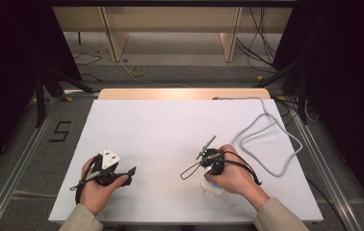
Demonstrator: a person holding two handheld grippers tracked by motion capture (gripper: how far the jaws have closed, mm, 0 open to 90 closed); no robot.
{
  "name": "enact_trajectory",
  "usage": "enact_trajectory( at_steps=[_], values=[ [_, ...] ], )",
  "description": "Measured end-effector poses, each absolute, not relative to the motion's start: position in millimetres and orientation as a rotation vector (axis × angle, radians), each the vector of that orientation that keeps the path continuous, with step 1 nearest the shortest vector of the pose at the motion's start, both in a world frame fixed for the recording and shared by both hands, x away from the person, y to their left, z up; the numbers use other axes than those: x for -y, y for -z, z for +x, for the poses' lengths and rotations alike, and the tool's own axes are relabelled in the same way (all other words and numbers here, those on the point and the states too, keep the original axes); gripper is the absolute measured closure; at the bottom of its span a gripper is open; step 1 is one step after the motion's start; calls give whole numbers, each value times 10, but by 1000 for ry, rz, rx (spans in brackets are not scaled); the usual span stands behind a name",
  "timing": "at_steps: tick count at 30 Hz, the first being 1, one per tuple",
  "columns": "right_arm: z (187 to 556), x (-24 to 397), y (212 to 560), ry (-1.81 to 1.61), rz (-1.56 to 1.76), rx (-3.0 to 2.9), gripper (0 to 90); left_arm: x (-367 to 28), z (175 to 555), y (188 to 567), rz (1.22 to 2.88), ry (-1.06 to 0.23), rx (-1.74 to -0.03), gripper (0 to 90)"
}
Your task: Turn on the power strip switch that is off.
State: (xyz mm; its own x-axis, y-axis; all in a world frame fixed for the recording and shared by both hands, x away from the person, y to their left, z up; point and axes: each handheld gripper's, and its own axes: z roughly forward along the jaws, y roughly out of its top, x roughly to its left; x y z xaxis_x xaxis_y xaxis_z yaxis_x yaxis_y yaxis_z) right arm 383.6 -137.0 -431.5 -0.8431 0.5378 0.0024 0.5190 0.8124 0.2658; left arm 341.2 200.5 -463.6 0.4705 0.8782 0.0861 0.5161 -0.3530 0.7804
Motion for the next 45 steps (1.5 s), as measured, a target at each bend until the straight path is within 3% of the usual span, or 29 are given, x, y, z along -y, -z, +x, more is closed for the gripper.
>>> enact_trajectory(
  at_steps=[45],
  values=[
    [3863, 1419, 4315, -449, 914, -2939, 900, -2001, 3412, 4639, 2018, -665, -1151, 199]
  ],
)
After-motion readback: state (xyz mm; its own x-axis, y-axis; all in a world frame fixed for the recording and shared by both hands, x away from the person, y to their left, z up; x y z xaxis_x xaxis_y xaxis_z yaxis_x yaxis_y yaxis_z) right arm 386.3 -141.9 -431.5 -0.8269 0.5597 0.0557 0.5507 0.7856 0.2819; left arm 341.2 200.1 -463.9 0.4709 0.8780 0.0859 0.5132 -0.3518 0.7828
